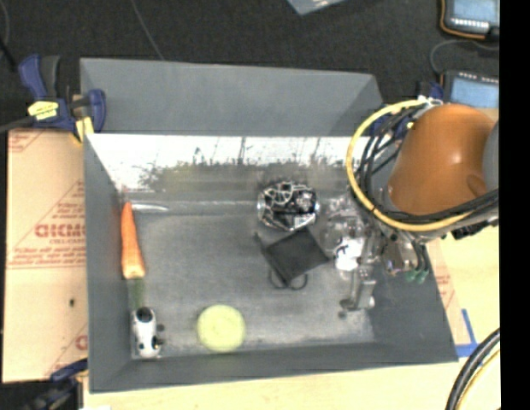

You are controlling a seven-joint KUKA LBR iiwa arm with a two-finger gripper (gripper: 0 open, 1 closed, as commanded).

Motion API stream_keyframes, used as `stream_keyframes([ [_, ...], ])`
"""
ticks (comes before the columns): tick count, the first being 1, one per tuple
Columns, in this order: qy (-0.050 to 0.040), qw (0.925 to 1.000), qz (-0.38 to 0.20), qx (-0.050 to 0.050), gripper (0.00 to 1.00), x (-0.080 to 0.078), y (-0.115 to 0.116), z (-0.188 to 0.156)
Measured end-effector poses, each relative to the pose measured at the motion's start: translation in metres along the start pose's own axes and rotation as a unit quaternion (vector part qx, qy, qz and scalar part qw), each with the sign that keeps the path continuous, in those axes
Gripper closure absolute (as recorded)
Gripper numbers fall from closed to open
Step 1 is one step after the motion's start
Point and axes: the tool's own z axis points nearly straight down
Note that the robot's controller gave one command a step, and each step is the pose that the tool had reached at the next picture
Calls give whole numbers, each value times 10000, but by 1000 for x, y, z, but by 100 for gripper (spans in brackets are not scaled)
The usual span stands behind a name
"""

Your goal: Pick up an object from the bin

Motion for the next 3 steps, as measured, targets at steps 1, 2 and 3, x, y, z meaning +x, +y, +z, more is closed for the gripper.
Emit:
stream_keyframes([
  [1,-42,10000,-10,5,0,-2,0,-4],
  [2,-39,9992,-387,10,0,-9,6,4],
  [3,-29,9958,-914,5,0,-14,15,16],
])
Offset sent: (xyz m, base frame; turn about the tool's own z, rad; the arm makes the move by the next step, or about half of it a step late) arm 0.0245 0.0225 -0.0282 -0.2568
